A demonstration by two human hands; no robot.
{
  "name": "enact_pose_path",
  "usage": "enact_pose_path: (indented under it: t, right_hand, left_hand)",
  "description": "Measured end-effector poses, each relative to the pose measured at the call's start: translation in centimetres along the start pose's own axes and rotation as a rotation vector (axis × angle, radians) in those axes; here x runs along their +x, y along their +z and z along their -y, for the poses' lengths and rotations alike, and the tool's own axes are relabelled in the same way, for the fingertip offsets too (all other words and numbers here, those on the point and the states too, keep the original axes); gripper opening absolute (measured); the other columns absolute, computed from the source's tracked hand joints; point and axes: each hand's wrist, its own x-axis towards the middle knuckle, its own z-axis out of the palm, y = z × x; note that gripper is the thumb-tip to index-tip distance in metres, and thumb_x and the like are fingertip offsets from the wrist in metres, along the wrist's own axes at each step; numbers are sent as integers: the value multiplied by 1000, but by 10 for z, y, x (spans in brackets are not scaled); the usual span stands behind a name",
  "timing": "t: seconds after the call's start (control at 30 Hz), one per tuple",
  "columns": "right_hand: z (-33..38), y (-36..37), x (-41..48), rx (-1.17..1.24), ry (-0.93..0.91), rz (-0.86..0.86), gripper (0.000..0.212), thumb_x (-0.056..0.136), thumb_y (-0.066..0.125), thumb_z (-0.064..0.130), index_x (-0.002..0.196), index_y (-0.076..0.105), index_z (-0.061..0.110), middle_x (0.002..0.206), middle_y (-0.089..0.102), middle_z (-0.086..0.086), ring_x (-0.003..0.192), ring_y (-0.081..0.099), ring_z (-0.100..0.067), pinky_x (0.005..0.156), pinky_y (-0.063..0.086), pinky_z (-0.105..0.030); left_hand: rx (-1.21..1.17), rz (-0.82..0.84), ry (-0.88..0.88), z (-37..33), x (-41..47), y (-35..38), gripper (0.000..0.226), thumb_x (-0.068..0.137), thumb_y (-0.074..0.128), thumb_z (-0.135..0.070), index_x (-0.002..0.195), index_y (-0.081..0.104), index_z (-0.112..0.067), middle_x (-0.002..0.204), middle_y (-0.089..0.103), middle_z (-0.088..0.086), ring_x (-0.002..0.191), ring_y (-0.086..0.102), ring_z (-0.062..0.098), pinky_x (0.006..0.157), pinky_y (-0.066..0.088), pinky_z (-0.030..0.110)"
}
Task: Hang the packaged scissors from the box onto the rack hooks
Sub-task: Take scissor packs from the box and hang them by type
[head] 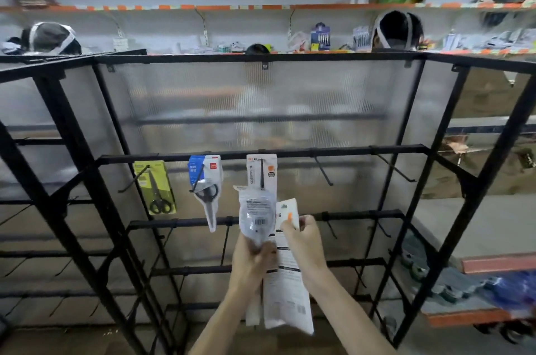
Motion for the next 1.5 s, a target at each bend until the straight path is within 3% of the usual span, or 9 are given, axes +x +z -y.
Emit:
enact_pose_path:
  t: [0.1,0.2,0.27,0.4,0.53,0.67,0.97,1.13,1.5]
  right_hand:
    - [-8,2,3,-17,64,150,29,84,72,39,100,53,23,104,64,-3,90,61,-12,78,50,-27]
    - [-27,9,9,-50,96,252,70,53,71,85,101,60,35,115,66,1,111,61,-17,100,50,-40]
    - [-43,11,15,23,119,309,66,54,61,94,98,66,44,114,70,3,113,63,-18,102,49,-44]
    - [-34,-2,14,-1,56,273,27,82,69,57,87,68,30,97,75,-1,100,70,-21,96,54,-49]
    - [-26,-17,18,-29,102,362,46,76,85,36,103,53,18,101,72,-5,94,71,-19,90,57,-41]
    - [-20,-36,23,74,106,422,1,88,73,5,88,73,6,71,75,-3,60,70,-9,52,51,-17]
    - [11,-22,54,23,-251,296,8,92,71,20,92,69,12,86,74,-5,82,72,-25,73,58,-40]
    - [25,11,68,21,-340,221,6,91,71,16,90,68,11,79,74,3,72,69,-8,60,53,-20]
    - [13,40,104,0,-214,-4,16,89,73,24,91,64,11,89,73,-10,81,71,-32,70,58,-42]
  left_hand:
    - [98,-106,43,7,-1,10,35,93,68,-7,126,59,-18,105,75,-1,89,72,4,73,57,21]
    - [110,-159,38,11,-8,21,37,91,68,-21,125,58,-33,105,76,-9,97,73,11,84,59,42]
    - [153,-198,47,7,-12,30,28,94,67,-26,117,55,-38,98,75,-14,89,73,7,81,60,43]
    - [193,-212,19,4,-17,33,24,90,65,-33,111,54,-39,91,76,-11,82,71,6,80,59,44]
    - [205,-202,16,6,-21,31,48,77,62,-52,123,56,-40,101,76,-12,92,70,3,82,57,37]
    - [264,-132,16,8,-19,31,51,79,67,-53,126,54,-42,104,74,-16,97,68,1,80,54,27]
    - [270,-344,-125,22,-9,-25,32,87,61,-6,117,56,-17,93,70,3,84,69,20,78,60,47]
    - [227,-395,-93,20,13,-63,47,89,61,-7,133,52,-22,105,71,-1,92,69,16,75,55,32]
    - [191,-239,1,16,72,-91,50,91,60,-1,135,55,-25,107,71,-5,94,67,8,73,50,18]
